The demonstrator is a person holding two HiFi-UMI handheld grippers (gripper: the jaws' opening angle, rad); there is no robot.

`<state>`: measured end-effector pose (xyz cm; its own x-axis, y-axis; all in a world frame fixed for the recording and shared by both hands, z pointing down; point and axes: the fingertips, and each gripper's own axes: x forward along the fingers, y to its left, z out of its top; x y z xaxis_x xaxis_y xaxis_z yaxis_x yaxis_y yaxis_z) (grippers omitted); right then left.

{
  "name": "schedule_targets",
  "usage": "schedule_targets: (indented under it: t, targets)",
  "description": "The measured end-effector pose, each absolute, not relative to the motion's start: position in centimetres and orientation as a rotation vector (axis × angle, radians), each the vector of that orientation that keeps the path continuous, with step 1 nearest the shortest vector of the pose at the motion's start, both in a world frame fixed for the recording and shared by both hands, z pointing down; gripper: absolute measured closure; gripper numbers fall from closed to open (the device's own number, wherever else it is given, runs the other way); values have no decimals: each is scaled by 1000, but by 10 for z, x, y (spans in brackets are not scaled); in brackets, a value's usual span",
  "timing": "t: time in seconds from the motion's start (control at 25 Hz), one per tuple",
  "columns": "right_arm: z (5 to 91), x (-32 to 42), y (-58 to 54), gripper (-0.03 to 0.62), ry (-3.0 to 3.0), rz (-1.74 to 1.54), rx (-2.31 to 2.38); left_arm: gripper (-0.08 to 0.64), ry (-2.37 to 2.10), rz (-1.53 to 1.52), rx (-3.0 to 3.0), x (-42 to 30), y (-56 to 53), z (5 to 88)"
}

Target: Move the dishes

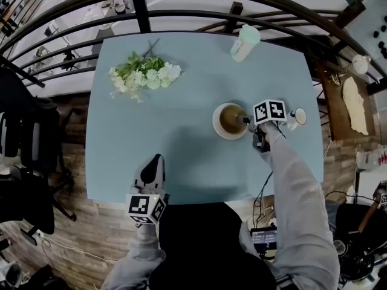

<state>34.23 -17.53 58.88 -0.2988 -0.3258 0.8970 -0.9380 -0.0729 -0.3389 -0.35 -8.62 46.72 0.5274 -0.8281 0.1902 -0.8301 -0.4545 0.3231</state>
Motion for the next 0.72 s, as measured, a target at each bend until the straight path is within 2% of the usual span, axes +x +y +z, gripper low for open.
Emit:
schedule_targets:
  t: [0.28,0.48,0.52,0.64,0.72]
  targets:
    - [541,342,-173,309,-1862,1327,1430,543,-1330,-3,2442,17,-83,453]
    - [479,339,-173,373,-2164,1439,1528,543,-1304,-26,2482,32,-86,437]
    - [465,341,-172,399,-2230,1403,1547,543,-1296,-27,2490,35,-87,435]
    - [432,357,-163,407,-2380,1215,1603,543,-1262,-47,2510,48,-88,424]
    - [421,374,-153,439,-2432,1101,1649,543,-1237,-64,2532,57,-91,415]
